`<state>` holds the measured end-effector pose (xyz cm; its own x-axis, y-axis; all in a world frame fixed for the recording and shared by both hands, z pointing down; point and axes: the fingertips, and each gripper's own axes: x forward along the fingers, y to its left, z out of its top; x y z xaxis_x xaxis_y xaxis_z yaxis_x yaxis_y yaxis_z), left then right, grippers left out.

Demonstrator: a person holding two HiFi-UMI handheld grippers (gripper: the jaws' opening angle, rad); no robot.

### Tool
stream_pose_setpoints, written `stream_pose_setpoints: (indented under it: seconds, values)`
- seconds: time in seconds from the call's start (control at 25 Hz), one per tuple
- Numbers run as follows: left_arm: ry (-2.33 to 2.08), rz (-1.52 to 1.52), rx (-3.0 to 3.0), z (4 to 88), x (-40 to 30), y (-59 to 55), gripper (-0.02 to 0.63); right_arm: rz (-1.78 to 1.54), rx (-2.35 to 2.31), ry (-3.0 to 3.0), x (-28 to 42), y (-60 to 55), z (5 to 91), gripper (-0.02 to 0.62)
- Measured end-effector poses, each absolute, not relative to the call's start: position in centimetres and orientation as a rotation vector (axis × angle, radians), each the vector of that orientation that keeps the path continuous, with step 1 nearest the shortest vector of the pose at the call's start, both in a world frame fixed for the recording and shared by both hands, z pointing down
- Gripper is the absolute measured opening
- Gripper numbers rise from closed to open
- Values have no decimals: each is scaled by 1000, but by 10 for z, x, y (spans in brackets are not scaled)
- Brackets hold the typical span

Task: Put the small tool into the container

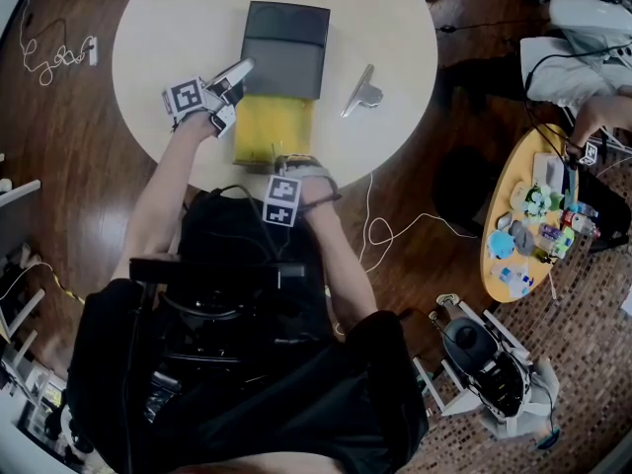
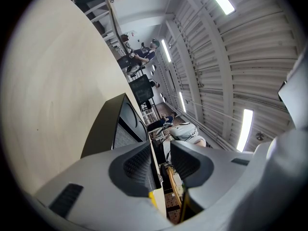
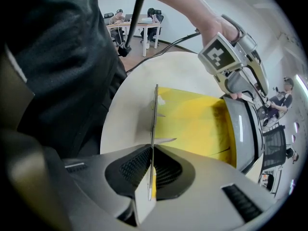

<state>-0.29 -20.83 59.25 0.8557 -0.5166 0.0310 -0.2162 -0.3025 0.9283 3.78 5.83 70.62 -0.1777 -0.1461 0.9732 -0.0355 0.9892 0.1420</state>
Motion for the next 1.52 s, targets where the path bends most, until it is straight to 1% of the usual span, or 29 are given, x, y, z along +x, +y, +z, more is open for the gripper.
stream_pose_setpoints:
  seconds: [0.76, 0.96, 1.08, 1.16, 1.24, 1.32, 1.36, 1.4, 1.44, 1.48, 1.52]
  values:
    - [-557, -324, 1849, 596, -6, -208, 123, 38, 303, -1900, 31, 57, 696, 40]
    - [-563, -310, 1863, 597, -7, -209, 122, 200, 460, -2057, 38, 40, 668, 40]
    - [-577, -280, 1875, 599, -6, -208, 121, 312, 648, -2122, 68, 15, 653, 40]
    - [-580, -244, 1879, 599, -4, -202, 121, 426, 833, -2163, 100, -6, 645, 40]
    - [-588, -215, 1884, 597, -8, -194, 121, 596, 1056, -2210, 139, -26, 638, 40]
    - [-595, -214, 1900, 590, -17, -185, 121, 839, 1296, -2251, 182, -43, 634, 40]
    - [-599, -222, 1908, 585, -23, -181, 121, 975, 1410, -2262, 203, -51, 633, 63]
    - [-604, -233, 1914, 581, -30, -175, 121, 1105, 1515, -2262, 223, -59, 634, 112]
    - [-611, -245, 1918, 578, -36, -169, 121, 1214, 1607, -2252, 242, -65, 637, 145]
    - [-621, -256, 1921, 575, -43, -163, 121, 1294, 1684, -2231, 260, -71, 642, 161]
    - [-631, -265, 1922, 573, -49, -155, 121, 1345, 1748, -2204, 276, -77, 647, 161]
